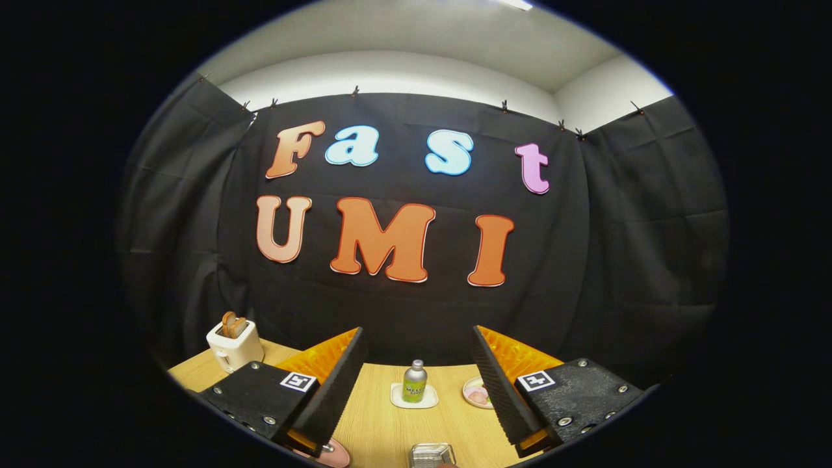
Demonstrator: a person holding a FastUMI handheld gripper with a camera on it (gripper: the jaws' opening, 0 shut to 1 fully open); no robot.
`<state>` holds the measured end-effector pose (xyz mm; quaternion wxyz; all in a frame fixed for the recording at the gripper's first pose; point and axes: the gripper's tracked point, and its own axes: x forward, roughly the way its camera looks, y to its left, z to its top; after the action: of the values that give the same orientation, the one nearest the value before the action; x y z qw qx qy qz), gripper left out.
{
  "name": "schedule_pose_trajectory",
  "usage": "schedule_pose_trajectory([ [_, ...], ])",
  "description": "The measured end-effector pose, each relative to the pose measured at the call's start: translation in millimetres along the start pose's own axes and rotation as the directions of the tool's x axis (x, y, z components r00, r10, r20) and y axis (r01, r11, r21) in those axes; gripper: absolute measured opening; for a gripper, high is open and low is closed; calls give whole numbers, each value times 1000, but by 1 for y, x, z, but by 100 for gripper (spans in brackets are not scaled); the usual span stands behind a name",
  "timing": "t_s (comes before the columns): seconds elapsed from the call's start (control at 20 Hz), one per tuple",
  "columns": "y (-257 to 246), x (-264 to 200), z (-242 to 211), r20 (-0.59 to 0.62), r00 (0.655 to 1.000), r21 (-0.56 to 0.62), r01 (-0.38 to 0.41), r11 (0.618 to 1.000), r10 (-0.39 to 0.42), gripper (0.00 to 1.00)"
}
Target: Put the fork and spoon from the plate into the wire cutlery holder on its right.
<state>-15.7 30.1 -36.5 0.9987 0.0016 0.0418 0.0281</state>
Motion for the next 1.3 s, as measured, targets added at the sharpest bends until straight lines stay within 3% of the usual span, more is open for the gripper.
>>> schedule_pose_trajectory([
  [0.7, 77, -25, -62, -169, 978, 8, -124, 992, 123, 97],
  [1.05, 121, -41, -116, -339, 922, 27, -188, 982, 186, 97],
  [1.3, 148, -56, -167, -484, 849, 52, -214, 975, 212, 96],
])
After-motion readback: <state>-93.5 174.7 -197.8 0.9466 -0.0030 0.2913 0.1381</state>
